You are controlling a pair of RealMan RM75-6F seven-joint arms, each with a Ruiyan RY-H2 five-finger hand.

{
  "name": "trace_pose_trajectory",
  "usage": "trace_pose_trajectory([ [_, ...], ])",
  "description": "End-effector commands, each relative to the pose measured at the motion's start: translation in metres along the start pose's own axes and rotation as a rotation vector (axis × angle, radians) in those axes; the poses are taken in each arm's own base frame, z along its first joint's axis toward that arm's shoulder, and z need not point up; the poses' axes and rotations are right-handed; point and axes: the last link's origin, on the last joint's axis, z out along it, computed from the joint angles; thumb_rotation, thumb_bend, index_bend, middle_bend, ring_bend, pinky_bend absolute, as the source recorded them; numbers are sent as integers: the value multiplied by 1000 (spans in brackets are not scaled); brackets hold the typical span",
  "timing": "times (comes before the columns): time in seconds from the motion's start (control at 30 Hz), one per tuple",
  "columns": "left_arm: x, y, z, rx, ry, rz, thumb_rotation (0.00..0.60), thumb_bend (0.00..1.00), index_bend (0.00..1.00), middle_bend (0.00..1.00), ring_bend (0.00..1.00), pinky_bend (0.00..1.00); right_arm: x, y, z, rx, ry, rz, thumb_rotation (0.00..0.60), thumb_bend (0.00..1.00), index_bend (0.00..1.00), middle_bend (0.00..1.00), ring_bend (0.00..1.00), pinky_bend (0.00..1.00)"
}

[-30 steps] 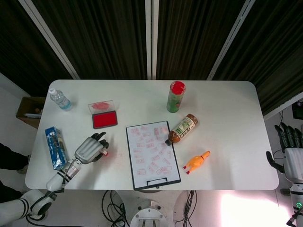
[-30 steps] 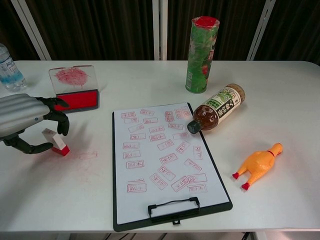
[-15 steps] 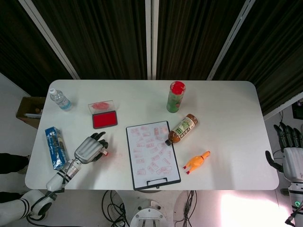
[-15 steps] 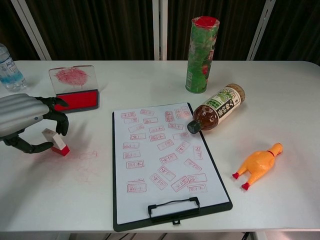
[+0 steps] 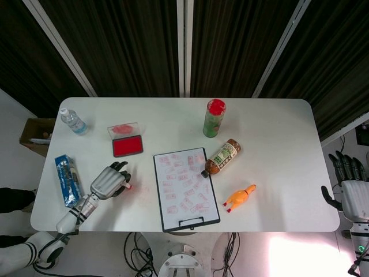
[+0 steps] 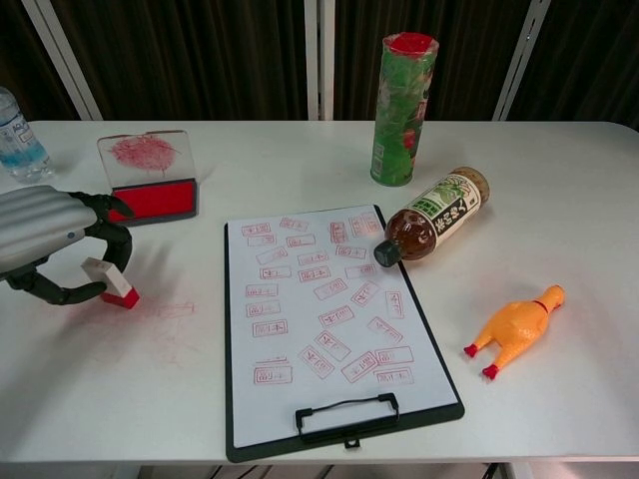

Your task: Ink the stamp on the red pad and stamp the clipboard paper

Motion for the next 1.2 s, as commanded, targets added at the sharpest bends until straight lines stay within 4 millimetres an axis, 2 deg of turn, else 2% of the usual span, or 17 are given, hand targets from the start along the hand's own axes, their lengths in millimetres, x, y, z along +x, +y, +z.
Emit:
trace_pose_trajectory([
  [0.03, 0, 0, 0, 3, 3, -6, 600, 357, 530, 541, 171, 246, 1, 0, 1, 5, 10, 4, 600, 269, 0, 0, 0, 0],
  [0.33, -1, -3, 2, 24, 0, -57, 600, 396, 561, 571, 183, 249, 1, 0, 1, 11, 29, 12, 600, 269, 0, 0, 0, 0],
  [0.57, 4, -6, 4, 59, 33, -115, 600, 404, 581, 592, 232, 281, 1, 0, 1, 15, 37, 16, 600, 270, 0, 0, 0, 0],
  [0.67, 9, -8, 5, 70, 44, -161, 600, 404, 583, 594, 270, 335, 2, 0, 1, 15, 43, 16, 600, 270, 0, 0, 0, 0],
  [0.83, 19, -16, 9, 85, 77, -183, 600, 404, 590, 602, 432, 567, 3, 0, 1, 16, 49, 18, 600, 270, 0, 0, 0, 0],
  [0.93, 24, -19, 14, 91, 88, -207, 600, 405, 604, 615, 522, 654, 2, 0, 0, 16, 48, 18, 600, 270, 0, 0, 0, 0],
  [1.2, 39, -36, 41, 98, 116, -210, 600, 405, 622, 633, 597, 685, 3, 0, 1, 11, 49, 16, 600, 272, 0, 0, 0, 0],
])
